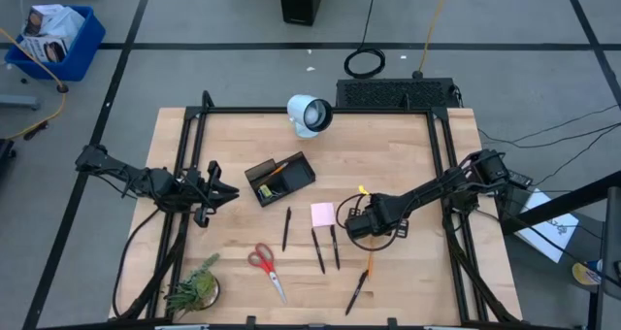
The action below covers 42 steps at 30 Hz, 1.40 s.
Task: Pick and place office supplies into organizer
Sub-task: Put the orange pencil into the black desk organizer
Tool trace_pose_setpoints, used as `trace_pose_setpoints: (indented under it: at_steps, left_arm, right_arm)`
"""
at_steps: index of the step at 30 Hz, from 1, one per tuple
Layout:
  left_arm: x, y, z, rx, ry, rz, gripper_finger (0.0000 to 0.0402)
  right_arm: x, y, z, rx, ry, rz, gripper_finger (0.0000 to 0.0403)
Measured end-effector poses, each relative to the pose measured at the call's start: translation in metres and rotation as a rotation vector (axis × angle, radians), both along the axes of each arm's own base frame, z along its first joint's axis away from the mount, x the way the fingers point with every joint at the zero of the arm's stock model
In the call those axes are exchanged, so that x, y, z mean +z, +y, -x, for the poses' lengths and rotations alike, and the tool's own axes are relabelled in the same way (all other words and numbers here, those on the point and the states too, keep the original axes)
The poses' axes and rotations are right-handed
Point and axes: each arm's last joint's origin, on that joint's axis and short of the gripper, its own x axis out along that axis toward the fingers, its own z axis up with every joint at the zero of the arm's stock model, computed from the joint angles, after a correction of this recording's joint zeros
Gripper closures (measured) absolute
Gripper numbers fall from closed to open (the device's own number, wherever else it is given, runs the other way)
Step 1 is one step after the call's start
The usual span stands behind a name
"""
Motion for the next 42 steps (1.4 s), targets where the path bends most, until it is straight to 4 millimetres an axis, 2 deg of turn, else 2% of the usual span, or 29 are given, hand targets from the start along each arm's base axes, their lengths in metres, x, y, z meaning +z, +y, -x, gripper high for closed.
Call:
trace_pose_setpoints:
  at_steps: [14, 29, 42]
  left_arm:
    - [0.0, 0.0, 0.0, 0.0, 0.0, 0.0, 0.0339]
    - [0.0, 0.0, 0.0, 0.0, 0.0, 0.0, 0.0339]
    - [-0.0001, 0.0, 0.0, 0.0, 0.0, 0.0, 0.0339]
  right_arm:
    - [-0.0009, -0.0001, 0.0, -0.034, -0.006, 0.001, 0.0279]
    - [-0.0016, 0.0003, -0.0014, -0.033, -0.021, 0.0, 0.0392]
    - [0.0015, 0.0003, -0.0019, 0.0, -0.042, -0.004, 0.0391]
